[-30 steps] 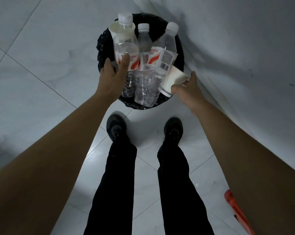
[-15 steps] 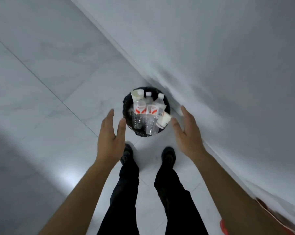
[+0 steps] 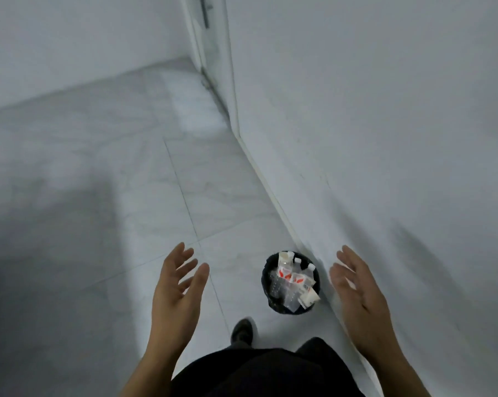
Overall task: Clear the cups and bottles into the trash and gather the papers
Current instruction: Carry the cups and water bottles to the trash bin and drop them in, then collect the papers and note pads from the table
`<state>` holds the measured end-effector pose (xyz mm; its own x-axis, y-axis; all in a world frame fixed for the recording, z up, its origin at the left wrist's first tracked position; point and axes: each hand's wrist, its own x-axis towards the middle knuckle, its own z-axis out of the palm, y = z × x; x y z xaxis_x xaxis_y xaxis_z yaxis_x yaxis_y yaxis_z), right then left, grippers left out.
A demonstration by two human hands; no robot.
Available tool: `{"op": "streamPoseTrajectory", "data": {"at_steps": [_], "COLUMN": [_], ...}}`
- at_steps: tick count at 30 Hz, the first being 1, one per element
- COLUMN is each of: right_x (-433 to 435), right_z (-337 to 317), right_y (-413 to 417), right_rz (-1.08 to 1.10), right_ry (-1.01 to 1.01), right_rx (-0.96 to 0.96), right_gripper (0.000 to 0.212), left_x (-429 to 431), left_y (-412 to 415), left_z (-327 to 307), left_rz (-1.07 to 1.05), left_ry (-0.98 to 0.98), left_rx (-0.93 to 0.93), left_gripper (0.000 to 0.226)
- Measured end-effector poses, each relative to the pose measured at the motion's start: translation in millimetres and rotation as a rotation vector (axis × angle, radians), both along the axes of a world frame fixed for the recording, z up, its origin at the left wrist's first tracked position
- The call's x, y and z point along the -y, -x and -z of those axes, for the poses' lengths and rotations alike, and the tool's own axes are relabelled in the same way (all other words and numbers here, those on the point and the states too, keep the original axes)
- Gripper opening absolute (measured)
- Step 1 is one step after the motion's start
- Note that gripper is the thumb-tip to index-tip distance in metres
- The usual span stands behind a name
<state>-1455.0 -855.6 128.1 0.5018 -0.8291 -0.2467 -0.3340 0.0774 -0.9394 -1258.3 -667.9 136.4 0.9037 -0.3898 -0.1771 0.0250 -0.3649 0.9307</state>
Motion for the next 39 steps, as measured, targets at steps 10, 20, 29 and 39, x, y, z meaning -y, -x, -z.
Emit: {"op": "streamPoseTrajectory", "data": {"at_steps": [10,20,29,39], "right_x": [11,-108,-310,-575], "right_z": [9,-4,-13,-7], "right_y": [40,54,84,154], "right_rz": [-0.478,-1.028,-1.411,-1.726], "right_ry": [-0.010,-0.020,0.111,0.162], "right_rx": [0.050,0.058,0.111,0.040], "right_gripper": [0.060,0.065,0.058,0.060], "left_x": [-71,-203,-352,-568], "left_y": [139,318,456,562], "left_z": [2,-47,-36,-18], "left_rz": [-0.480,-1.024,-1.380,-1.603], "left_ry": [0.013,-0.140,-0.035,0.059], "left_rx": [-0.036,0.002,0.063,0.008], "left_gripper": [0.050,0.060,0.061,0.051]}}
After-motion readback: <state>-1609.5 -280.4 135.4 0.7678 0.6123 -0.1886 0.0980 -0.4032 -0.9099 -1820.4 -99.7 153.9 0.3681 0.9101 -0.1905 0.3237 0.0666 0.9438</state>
